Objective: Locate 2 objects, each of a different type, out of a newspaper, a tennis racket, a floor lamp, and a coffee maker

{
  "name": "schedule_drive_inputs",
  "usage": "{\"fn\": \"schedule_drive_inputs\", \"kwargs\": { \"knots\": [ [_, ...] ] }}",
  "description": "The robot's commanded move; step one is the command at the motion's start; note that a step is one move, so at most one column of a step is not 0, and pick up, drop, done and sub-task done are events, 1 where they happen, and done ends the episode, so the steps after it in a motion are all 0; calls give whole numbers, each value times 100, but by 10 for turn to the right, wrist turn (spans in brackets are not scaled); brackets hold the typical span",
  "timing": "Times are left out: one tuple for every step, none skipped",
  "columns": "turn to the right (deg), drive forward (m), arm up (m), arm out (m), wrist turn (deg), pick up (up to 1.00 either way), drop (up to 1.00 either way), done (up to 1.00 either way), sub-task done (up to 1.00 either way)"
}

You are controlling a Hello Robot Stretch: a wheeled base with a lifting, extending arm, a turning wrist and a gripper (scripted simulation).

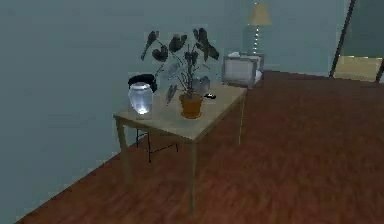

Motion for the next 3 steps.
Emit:
{"fn": "schedule_drive_inputs", "kwargs": {
  "knots": [
    [-450,0,0,0,0,0,0,0,0],
    [-60,0,0,0,0,0,0,0,0],
    [0,15,0,0,0,0,0,0,0]
  ]
}}
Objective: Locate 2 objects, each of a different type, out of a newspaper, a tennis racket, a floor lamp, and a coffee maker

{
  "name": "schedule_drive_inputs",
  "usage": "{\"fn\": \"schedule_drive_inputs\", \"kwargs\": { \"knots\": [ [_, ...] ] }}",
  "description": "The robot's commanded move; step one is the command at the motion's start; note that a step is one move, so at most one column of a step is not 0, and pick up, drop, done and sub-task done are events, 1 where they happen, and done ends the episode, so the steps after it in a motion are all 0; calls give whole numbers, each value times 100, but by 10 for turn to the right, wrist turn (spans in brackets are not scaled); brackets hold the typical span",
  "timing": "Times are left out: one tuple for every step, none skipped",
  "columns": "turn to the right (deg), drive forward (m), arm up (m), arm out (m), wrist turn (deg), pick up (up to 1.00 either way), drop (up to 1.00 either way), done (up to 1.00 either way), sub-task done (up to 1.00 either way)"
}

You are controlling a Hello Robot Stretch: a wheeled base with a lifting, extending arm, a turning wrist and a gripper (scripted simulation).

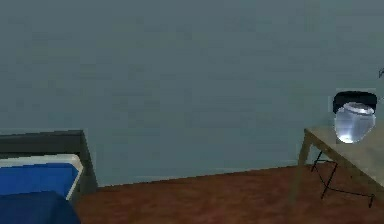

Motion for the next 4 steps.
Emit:
{"fn": "schedule_drive_inputs", "kwargs": {
  "knots": [
    [-450,0,0,0,0,0,0,0,0],
    [-270,0,0,0,0,0,0,0,0],
    [0,0,0,0,0,0,0,0,100],
    [450,0,0,0,0,0,0,0,0]
  ]
}}
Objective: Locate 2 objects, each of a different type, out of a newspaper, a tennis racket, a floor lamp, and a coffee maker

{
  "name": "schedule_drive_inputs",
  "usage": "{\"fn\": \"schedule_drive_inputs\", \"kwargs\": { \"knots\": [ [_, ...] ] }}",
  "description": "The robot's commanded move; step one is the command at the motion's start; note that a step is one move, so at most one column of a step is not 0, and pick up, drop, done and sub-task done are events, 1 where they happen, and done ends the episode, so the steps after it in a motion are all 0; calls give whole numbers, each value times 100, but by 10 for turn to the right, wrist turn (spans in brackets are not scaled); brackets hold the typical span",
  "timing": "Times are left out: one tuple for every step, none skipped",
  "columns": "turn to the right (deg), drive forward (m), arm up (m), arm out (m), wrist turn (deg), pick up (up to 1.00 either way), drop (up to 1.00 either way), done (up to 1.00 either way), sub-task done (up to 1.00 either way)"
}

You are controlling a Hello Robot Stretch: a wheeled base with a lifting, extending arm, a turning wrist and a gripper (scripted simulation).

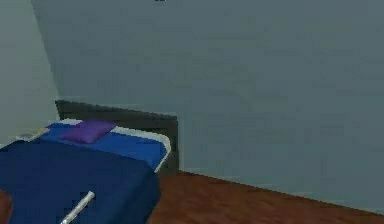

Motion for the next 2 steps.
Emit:
{"fn": "schedule_drive_inputs", "kwargs": {
  "knots": [
    [450,0,0,0,0,0,0,0,0],
    [450,0,0,0,0,0,0,0,0]
  ]
}}
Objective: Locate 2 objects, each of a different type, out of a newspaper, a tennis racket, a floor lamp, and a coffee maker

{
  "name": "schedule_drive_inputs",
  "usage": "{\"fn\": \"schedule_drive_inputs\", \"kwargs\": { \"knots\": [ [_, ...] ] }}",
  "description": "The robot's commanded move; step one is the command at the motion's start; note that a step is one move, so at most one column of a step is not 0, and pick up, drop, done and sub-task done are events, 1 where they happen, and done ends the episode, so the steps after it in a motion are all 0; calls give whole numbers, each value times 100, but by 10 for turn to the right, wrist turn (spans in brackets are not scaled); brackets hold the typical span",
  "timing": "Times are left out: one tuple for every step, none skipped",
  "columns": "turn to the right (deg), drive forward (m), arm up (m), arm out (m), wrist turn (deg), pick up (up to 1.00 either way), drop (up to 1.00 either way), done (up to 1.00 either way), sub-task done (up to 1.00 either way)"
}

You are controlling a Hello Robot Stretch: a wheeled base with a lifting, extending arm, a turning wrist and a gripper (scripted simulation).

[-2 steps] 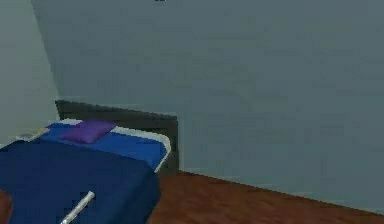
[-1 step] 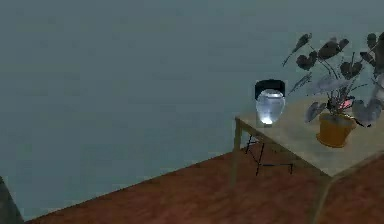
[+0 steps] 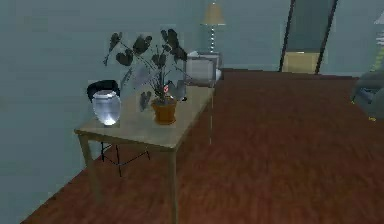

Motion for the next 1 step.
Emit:
{"fn": "schedule_drive_inputs", "kwargs": {
  "knots": [
    [300,0,0,0,0,0,0,0,0]
  ]
}}
